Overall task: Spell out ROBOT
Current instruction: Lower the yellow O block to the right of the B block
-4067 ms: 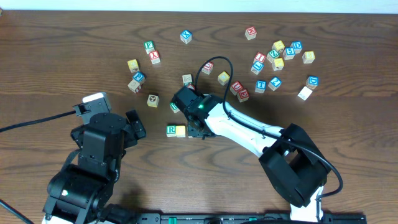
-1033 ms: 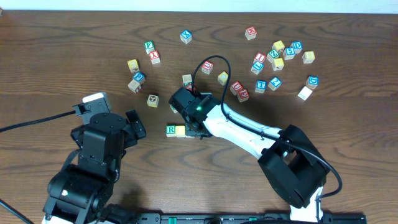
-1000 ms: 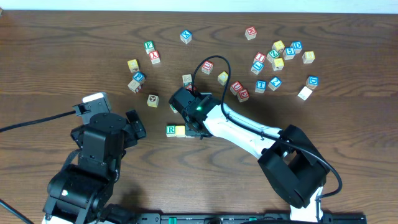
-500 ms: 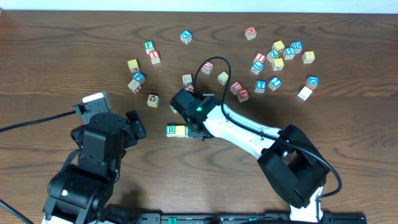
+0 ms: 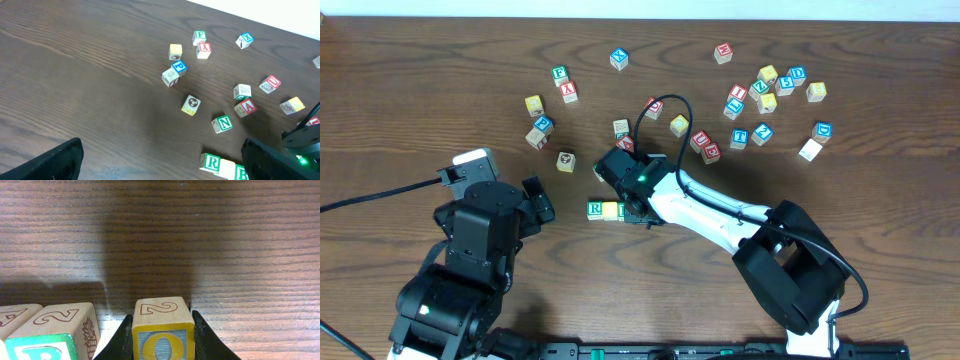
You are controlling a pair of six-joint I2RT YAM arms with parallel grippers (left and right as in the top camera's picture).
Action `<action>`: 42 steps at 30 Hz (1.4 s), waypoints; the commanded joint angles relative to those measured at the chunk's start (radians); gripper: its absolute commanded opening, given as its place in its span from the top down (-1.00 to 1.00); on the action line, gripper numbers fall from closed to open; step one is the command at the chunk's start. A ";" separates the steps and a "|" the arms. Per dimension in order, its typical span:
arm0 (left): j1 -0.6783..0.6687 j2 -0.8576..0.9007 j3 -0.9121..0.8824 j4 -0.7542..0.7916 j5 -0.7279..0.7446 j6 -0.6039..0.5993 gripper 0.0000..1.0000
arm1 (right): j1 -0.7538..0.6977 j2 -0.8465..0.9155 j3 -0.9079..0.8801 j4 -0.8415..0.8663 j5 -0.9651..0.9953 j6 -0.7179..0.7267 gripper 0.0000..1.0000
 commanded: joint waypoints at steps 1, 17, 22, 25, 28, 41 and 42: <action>0.005 -0.001 0.023 -0.001 -0.013 0.014 -0.98 | 0.014 0.011 -0.009 0.002 0.007 0.014 0.98; 0.005 -0.001 0.023 -0.001 -0.013 0.014 -0.98 | 0.019 0.011 -0.009 -0.011 -0.042 0.033 0.97; 0.005 -0.001 0.023 -0.001 -0.013 0.014 -0.98 | 0.046 0.011 -0.009 -0.006 -0.030 0.033 0.97; 0.005 0.000 0.023 -0.001 -0.013 0.014 -0.98 | 0.052 0.011 -0.009 -0.004 -0.023 0.034 0.98; 0.005 -0.001 0.023 -0.001 -0.013 0.014 -0.98 | 0.051 0.011 -0.009 -0.003 -0.017 0.033 0.98; 0.005 0.000 0.023 -0.001 -0.013 0.014 -0.98 | 0.050 0.011 -0.009 -0.002 0.026 0.034 0.98; 0.005 -0.001 0.023 -0.001 -0.013 0.014 -0.98 | 0.049 0.011 -0.009 -0.002 0.026 0.034 0.97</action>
